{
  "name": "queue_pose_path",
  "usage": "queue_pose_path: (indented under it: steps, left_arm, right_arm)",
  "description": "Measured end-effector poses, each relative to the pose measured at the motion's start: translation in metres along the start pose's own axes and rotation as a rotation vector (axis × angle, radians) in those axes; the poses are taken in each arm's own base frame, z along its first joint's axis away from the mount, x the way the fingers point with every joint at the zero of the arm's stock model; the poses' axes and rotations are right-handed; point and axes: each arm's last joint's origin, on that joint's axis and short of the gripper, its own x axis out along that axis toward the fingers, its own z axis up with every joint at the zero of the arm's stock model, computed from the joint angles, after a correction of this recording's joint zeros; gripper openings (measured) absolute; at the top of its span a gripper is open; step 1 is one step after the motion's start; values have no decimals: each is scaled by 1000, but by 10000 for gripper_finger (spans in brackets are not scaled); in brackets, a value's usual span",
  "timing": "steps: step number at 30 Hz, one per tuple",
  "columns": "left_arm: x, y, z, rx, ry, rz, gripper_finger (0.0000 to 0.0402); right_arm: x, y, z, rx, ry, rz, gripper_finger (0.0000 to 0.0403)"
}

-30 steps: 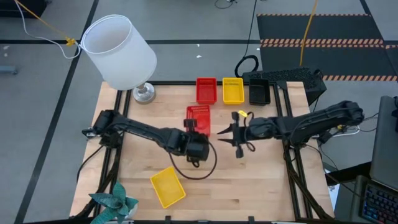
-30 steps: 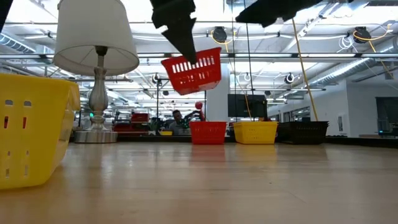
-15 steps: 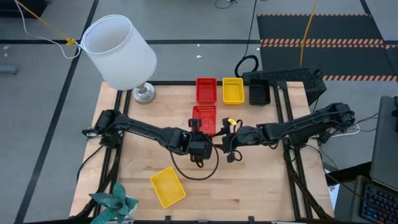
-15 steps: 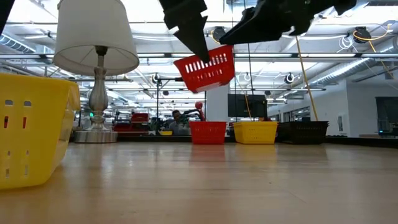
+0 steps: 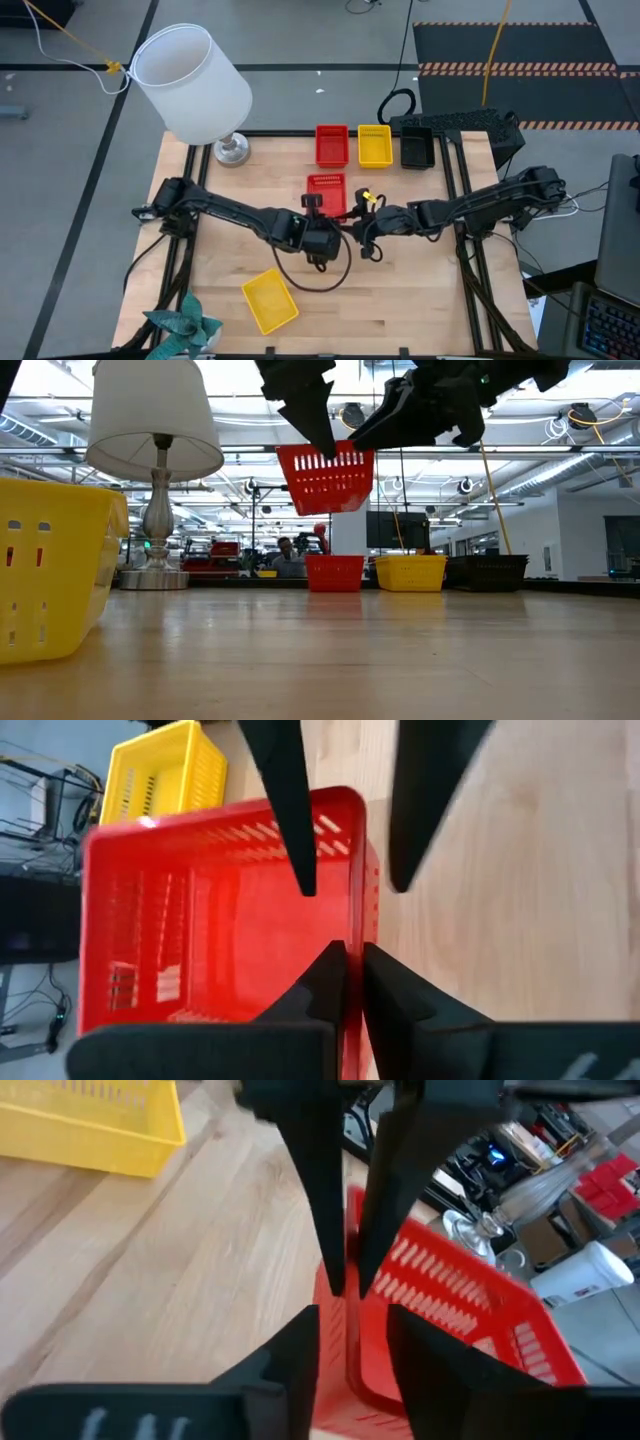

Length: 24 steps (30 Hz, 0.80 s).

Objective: Stack baskets by color
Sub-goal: Stack the bottom red bin on top of the red bin

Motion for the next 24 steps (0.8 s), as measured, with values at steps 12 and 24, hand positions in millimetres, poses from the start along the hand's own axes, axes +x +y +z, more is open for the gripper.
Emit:
queue_pose_path:
  steps: [12,24]
  left_arm:
    - [-3,-5,1,18,-22,4,21]
    - [-6,-8,10,0,-108,12,49]
  right_arm:
    - [0,0,-3,-35,21,13,8]
    - [0,1,-6,-11,50,21,5]
